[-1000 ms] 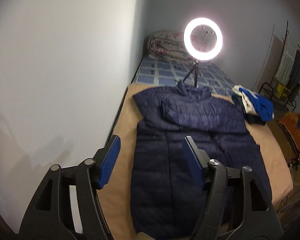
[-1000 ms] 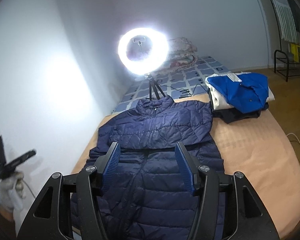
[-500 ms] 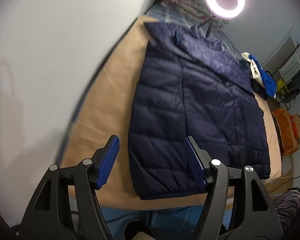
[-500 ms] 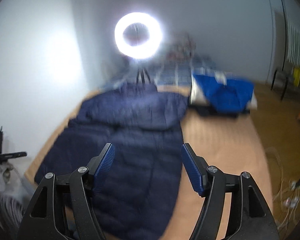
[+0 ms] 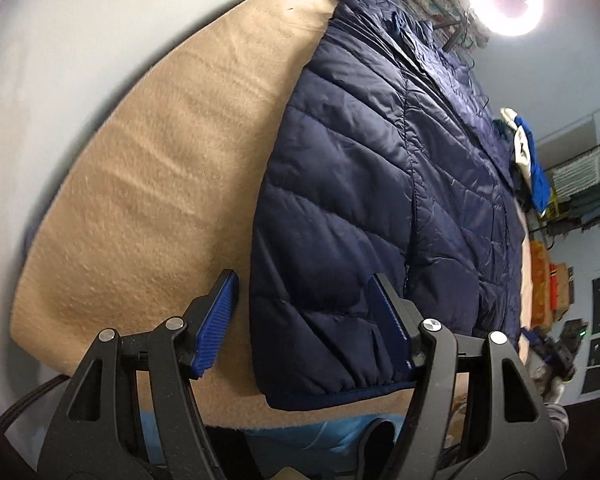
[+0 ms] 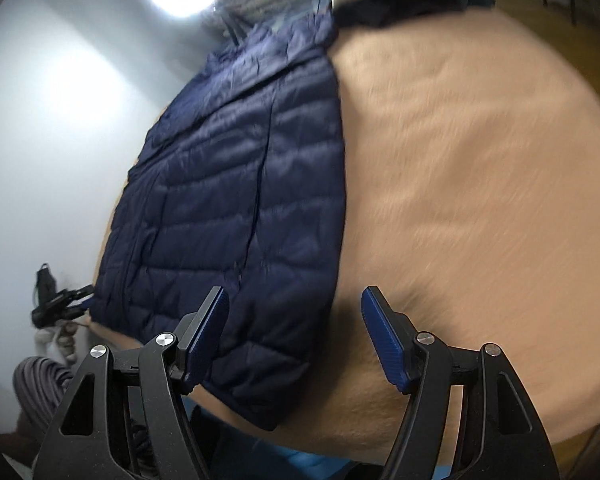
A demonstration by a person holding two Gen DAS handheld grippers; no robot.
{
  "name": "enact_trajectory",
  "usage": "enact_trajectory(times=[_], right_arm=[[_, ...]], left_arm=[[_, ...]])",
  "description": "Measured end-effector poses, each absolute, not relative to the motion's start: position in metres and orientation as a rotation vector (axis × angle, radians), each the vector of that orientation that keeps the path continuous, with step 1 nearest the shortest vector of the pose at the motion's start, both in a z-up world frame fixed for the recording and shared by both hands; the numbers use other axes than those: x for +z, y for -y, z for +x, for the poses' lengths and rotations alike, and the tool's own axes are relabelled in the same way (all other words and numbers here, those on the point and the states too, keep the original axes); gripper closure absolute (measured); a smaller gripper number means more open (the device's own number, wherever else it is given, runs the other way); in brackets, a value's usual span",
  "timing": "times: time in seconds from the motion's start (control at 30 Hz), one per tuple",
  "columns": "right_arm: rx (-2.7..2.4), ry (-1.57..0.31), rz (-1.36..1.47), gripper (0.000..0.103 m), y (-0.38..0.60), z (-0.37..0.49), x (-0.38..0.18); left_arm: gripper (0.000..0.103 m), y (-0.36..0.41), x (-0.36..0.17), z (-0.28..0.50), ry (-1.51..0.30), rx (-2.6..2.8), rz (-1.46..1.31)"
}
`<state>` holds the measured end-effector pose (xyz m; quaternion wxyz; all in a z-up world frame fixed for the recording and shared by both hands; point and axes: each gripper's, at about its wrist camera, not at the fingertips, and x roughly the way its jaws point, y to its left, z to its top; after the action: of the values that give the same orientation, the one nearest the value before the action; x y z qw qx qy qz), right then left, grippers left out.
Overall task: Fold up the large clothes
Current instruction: 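Move both tools to the jacket hem, then grasp the hem with the left gripper while the right gripper grasps it too, lifting toward the collar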
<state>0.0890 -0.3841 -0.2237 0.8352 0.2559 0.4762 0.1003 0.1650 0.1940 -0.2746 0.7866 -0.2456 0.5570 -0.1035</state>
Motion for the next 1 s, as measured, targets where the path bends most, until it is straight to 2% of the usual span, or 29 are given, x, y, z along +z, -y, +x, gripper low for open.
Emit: enact_trajectory(times=[0.1, 0.17, 0.23, 0.27, 0.33, 0.4, 0.47, 0.5, 0.53, 0.6, 0.63, 1.0], right_arm=[[0.248, -1.032, 0.572, 0.035, 0.38, 0.089, -0.237], [0.278, -1.041, 0.588, 0.035, 0.375, 0.09, -0.242], [0.323, -1.054, 0.592, 0.035, 0.368, 0.091, -0.246], [0.34, -1.06, 0.589, 0.035, 0.365, 0.09, -0.247], [0.372, -1.076, 0.576, 0.035, 0.356, 0.093, -0.25], [0.393, -1.081, 0.567, 0.036, 0.349, 0.095, -0.251], [0.412, -1.084, 0.565, 0.051, 0.344, 0.098, -0.252], [0.417, -1.091, 0.569, 0.063, 0.342, 0.1, -0.253], [0.418, -1.096, 0.574, 0.075, 0.342, 0.102, -0.253], [0.418, -1.095, 0.578, 0.088, 0.34, 0.105, -0.252], [0.41, -1.09, 0.571, 0.09, 0.34, 0.105, -0.251], [0.383, -1.058, 0.552, 0.091, 0.347, 0.097, -0.244]], left_arm=[[0.035, -0.197, -0.276, 0.165, -1.197, -0.24, -0.564], [0.042, -0.195, -0.276, 0.166, -1.205, -0.252, -0.554], [0.053, -0.19, -0.276, 0.166, -1.213, -0.261, -0.527], [0.055, -0.188, -0.275, 0.166, -1.214, -0.263, -0.507], [0.071, -0.183, -0.275, 0.166, -1.217, -0.276, -0.49], [0.079, -0.179, -0.275, 0.167, -1.225, -0.293, -0.501], [0.083, -0.175, -0.272, 0.167, -1.219, -0.294, -0.498], [0.089, -0.174, -0.271, 0.168, -1.215, -0.298, -0.497], [0.091, -0.172, -0.268, 0.168, -1.208, -0.303, -0.496], [0.094, -0.169, -0.261, 0.167, -1.187, -0.307, -0.49], [0.094, -0.168, -0.258, 0.167, -1.179, -0.311, -0.486], [0.096, -0.167, -0.254, 0.166, -1.163, -0.319, -0.481]])
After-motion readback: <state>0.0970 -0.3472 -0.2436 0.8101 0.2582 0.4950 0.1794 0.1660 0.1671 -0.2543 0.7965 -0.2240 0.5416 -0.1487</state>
